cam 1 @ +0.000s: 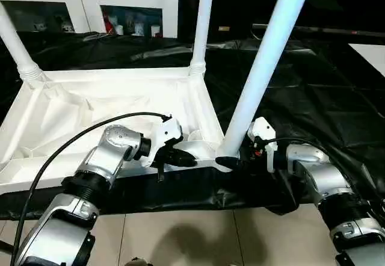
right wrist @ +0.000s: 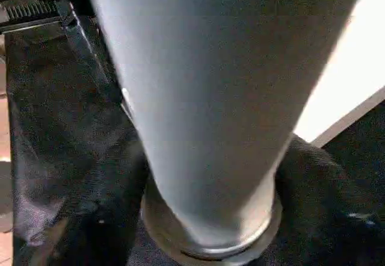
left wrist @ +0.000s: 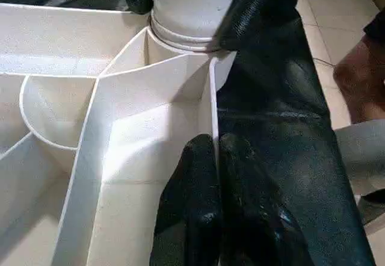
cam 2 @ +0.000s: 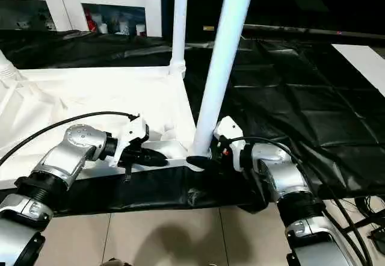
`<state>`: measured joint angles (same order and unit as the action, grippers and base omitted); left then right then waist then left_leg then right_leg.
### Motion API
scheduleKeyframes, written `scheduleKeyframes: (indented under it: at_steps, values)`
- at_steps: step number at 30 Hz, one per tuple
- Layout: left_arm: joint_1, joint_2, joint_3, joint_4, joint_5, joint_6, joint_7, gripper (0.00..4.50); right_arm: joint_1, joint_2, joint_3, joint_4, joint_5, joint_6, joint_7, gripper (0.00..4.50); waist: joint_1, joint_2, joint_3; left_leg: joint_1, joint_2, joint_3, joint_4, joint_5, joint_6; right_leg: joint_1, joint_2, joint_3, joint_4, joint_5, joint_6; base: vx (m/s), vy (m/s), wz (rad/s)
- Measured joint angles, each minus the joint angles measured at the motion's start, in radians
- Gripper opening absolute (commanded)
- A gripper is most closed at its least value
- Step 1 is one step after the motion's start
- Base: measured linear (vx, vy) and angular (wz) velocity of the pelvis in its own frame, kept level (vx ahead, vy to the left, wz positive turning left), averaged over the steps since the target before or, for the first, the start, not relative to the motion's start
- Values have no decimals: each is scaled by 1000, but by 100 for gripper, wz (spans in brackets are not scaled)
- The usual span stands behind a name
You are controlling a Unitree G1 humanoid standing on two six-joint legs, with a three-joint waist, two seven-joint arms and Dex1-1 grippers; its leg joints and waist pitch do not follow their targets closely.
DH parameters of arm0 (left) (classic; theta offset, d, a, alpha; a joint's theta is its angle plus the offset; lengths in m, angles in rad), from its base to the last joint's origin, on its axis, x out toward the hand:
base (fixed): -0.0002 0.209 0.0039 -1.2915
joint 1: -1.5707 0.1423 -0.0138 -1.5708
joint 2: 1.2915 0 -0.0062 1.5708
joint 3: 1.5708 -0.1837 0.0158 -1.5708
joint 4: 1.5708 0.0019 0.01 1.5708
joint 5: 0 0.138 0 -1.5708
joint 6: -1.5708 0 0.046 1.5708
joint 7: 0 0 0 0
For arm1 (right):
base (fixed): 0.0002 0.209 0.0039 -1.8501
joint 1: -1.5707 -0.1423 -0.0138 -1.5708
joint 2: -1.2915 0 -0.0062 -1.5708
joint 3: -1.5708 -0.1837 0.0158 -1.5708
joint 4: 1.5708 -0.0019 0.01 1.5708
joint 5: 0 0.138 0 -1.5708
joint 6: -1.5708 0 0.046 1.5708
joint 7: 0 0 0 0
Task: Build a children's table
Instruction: Rotate leg to tighten
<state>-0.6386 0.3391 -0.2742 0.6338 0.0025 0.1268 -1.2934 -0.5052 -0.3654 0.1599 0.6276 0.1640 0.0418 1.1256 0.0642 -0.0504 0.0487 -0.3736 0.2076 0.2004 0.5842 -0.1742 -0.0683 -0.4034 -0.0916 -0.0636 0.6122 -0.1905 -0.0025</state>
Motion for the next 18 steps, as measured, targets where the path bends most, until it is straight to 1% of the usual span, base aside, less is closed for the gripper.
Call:
scheduleKeyframes:
  at_steps: [3, 8, 10, 13, 17, 18]
  values:
    - [1, 0, 0, -1, 0, 2, -1, 0, 2, 0, -2, 0, 2, 0, 5, 272, 0, 0, 0, 0, 0, 0, 0, 0, 0, 0, 0, 0, 0, 0, 0, 0, 0, 0]
    - [1, -2, -1, -1, 1, 2, 1, 0, 6, 1, -6, 1, 8, 5, 1, 266, 1, 0, 0, 0, 0, 0, 1, 0, 0, 0, 0, 0, 0, 0, 0, 0, 0, 0]
    - [0, -11, -1, 2, 7, 0, 31, 0, 11, 10, -19, 6, 12, 11, -31, 265, 1, 0, 0, 0, 0, 0, 1, 0, 0, 1, 0, 0, 0, 0, 0, 0, 0, 0]
    - [-13, -43, 0, 25, 33, -9, 102, 0, 10, 36, -51, 33, 13, 24, -124, 265, -3, -1, -1, 2, 0, 0, 3, 0, 0, 3, 0, 1, 1, 1, -1, 0, 0, 0]
    - [-53, -109, 2, 96, 67, -13, 244, 0, -25, 111, -110, 103, 4, 44, -340, 265, -12, -2, -2, 6, -1, 0, 3, 0, 0, 6, 0, 2, 1, 1, -1, 0, 0, 0]
    - [-72, -138, 5, 130, 80, -13, 309, 0, -44, 139, -130, 135, 3, 48, -423, 265, -14, -1, -2, 7, -1, 0, 3, 0, 0, 7, 0, 2, 0, 1, 0, 0, 0, 0]
